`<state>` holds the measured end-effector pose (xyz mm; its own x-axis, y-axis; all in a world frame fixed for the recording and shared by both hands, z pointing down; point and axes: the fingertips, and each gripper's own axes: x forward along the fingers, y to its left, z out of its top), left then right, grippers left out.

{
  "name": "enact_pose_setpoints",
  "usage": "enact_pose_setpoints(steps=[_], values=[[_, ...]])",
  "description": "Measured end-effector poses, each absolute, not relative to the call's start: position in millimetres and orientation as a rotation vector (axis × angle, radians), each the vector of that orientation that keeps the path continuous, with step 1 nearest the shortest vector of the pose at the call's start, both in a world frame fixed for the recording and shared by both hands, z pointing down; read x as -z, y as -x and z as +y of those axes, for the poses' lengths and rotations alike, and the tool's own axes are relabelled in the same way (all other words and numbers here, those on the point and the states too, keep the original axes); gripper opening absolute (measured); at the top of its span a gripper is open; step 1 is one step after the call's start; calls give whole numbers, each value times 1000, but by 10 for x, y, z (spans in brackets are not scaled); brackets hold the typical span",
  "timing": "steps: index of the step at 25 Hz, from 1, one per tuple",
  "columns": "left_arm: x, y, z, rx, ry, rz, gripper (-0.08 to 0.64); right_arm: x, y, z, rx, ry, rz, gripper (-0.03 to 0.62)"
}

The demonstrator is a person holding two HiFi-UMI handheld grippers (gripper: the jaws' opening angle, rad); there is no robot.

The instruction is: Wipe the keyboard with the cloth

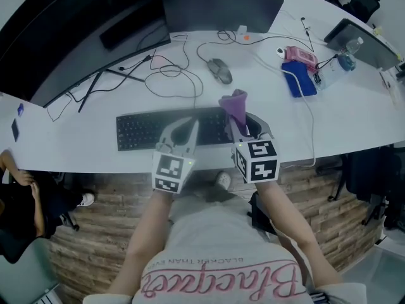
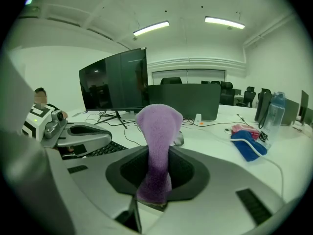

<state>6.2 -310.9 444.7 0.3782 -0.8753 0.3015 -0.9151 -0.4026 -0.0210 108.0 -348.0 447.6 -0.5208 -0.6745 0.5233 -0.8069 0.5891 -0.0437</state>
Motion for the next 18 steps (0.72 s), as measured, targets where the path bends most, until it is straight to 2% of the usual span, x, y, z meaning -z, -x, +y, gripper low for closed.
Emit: enact_pose_setpoints(steps=[18], values=[[-4336, 1350, -2488, -359, -2340, -1807, 8, -4403, 578, -2760, -580, -847, -2514, 89]])
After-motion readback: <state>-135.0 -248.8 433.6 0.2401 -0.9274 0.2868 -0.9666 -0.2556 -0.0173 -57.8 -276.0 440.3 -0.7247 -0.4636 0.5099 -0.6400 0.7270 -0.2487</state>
